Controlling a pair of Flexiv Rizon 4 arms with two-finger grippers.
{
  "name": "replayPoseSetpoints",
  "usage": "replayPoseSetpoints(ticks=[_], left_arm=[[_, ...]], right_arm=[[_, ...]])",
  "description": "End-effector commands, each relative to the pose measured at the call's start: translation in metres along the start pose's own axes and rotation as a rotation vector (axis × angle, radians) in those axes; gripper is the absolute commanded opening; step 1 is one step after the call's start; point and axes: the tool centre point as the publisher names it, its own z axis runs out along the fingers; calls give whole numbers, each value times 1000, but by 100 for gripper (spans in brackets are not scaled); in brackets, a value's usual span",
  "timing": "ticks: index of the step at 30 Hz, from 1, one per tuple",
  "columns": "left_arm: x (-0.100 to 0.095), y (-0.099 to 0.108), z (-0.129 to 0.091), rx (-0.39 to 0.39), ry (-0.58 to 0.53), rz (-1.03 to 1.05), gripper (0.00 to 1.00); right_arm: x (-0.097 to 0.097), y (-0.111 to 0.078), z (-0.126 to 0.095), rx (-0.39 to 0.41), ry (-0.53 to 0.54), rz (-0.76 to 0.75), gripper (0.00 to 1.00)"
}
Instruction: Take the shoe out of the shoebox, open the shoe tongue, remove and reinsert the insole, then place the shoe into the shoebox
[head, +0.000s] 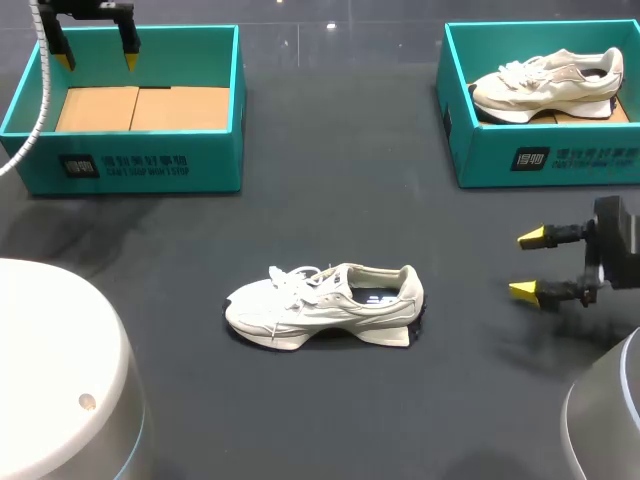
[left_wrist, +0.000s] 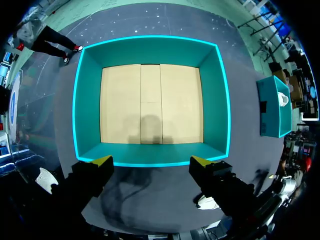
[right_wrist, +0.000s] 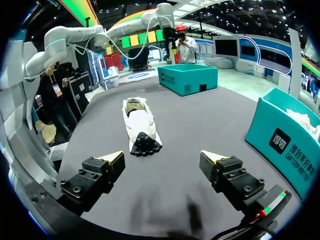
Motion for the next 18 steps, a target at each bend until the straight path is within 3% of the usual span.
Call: replayPoseSetpoints(ticks=[1, 10, 14, 18], left_arm=[[0, 0, 0, 0, 0, 0, 100], [0, 0, 0, 0, 0, 0, 100], [0, 0, 0, 0, 0, 0, 100], [0, 0, 0, 0, 0, 0, 100]], right_arm=[[-9, -18, 10, -57, 22, -30, 100], [-7, -31, 22, -83, 42, -117, 100], [-12, -41, 14, -93, -1, -170, 100], [-15, -56, 9, -154, 20, -151, 100]])
